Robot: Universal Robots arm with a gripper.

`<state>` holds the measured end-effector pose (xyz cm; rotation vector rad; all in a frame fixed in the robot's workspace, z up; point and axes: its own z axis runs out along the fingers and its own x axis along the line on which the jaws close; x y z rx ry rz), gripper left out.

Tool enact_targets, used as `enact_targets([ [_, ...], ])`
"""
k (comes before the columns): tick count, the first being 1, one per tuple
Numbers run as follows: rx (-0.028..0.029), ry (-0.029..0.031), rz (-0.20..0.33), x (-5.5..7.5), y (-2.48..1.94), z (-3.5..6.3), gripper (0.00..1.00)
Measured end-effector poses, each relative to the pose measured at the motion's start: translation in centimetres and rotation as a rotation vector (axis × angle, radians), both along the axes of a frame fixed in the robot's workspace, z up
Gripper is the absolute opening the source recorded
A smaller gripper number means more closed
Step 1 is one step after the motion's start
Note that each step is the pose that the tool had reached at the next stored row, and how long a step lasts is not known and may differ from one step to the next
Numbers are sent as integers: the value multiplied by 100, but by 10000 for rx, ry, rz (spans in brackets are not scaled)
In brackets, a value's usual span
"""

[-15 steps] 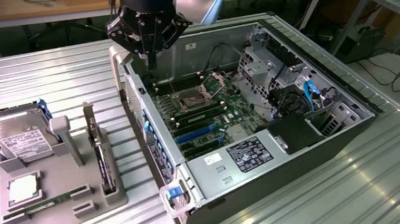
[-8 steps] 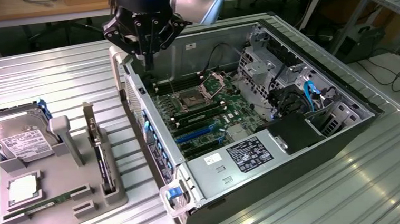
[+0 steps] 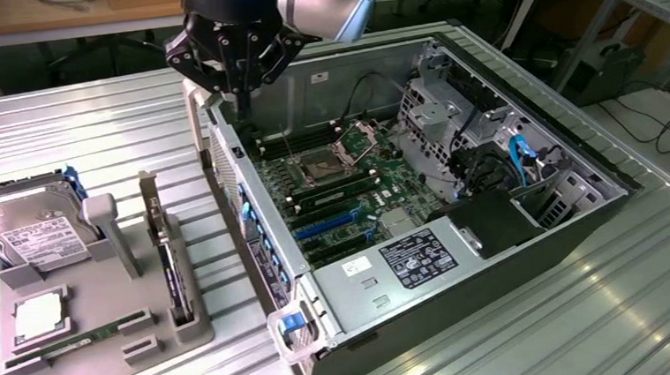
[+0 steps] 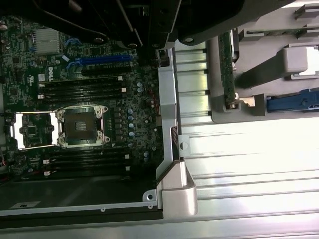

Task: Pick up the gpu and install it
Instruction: 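Reach for the gpu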

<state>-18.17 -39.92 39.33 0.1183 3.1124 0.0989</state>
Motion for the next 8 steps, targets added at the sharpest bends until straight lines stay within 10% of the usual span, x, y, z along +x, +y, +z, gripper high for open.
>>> enact_targets([
  [8,0,0,-1,-74,-1,0,11],
])
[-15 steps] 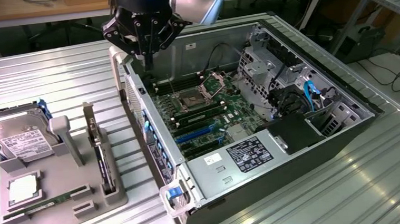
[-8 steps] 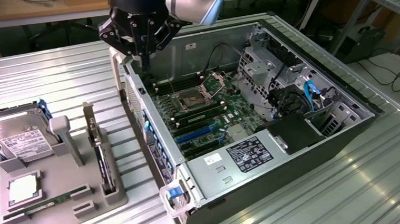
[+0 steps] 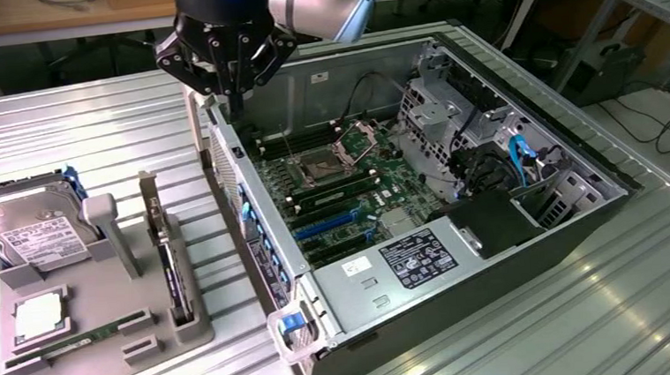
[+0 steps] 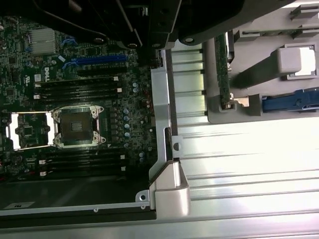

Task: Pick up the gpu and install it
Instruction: 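Reach for the gpu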

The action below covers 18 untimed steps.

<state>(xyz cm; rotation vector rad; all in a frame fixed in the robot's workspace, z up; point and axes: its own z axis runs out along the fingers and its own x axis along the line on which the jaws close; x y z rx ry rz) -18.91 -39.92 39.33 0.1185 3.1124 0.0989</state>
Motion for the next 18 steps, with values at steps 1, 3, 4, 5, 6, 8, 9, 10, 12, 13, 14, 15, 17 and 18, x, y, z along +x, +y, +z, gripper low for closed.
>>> enact_targets([
  [1,0,0,0,-8,0,0,11],
  [3,0,0,0,-23,0,0,11],
  [4,0,0,0,-30,0,0,11],
  [5,0,0,1,-37,0,0,11],
  [6,0,0,1,-43,0,0,11],
  [8,0,0,0,-58,0,0,11],
  [9,0,1,0,-65,0,0,11],
  [10,0,0,1,-73,0,0,11],
  [12,0,0,1,-97,-1,0,11],
  [13,0,0,1,-110,-1,0,11],
  [14,0,0,1,-128,-2,0,11],
  [15,0,0,1,-143,-2,0,11],
  [17,0,0,0,-169,-2,0,11],
  [18,0,0,0,-177,-3,0,11],
])
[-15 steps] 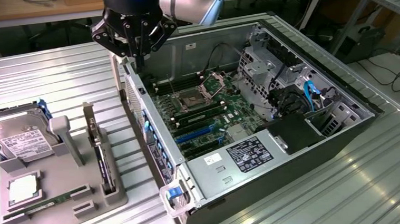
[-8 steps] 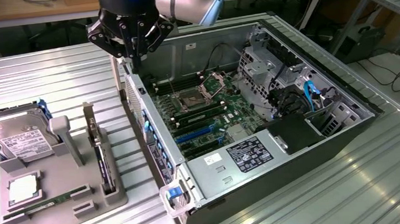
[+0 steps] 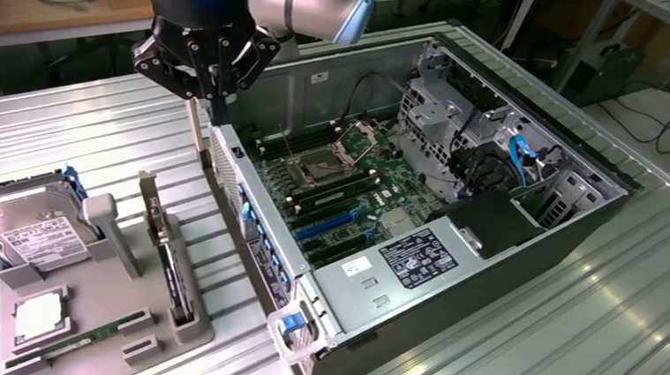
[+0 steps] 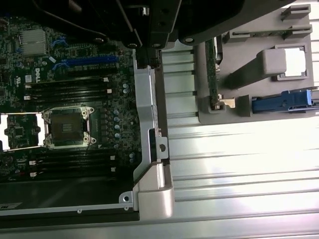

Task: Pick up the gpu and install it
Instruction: 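Reach for the gpu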

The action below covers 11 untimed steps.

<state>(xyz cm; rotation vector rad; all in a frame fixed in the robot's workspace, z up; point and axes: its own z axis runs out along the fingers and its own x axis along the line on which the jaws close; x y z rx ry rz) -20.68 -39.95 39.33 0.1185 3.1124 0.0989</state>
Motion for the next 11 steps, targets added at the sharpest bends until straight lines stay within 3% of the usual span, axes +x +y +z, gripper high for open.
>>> enact_targets([
  [11,0,0,1,-93,-2,0,11],
])
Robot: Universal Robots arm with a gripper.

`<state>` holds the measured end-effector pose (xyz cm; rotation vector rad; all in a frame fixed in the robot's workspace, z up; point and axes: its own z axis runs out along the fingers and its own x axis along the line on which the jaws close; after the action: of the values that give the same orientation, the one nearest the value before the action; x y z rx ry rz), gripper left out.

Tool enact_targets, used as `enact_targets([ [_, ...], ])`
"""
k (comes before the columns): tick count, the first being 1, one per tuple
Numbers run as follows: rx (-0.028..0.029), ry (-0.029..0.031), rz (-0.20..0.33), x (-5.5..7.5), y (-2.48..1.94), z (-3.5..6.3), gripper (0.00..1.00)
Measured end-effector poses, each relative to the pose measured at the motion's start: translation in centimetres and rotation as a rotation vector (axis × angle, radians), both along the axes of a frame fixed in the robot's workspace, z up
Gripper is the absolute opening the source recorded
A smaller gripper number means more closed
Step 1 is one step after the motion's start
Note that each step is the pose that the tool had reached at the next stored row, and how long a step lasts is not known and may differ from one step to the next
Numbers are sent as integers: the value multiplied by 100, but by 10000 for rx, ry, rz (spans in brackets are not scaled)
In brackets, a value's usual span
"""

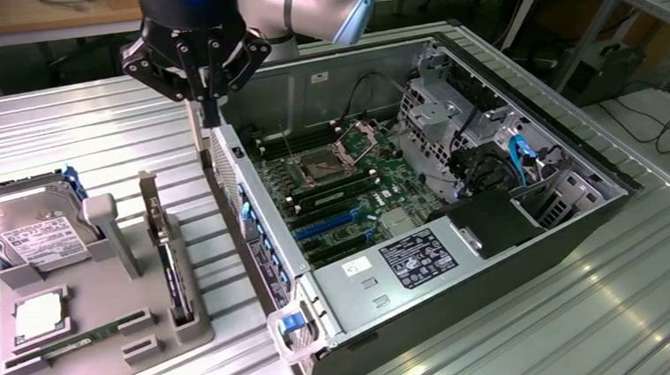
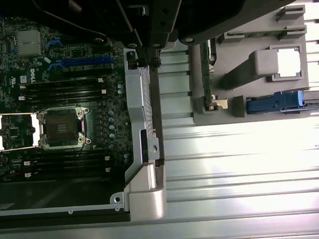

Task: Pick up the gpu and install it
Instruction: 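Reach for the gpu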

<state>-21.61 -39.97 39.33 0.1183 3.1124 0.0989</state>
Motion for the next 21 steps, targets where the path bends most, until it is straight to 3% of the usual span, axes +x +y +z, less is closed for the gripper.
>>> enact_targets([
  [21,0,-1,1,-229,-6,0,11],
])
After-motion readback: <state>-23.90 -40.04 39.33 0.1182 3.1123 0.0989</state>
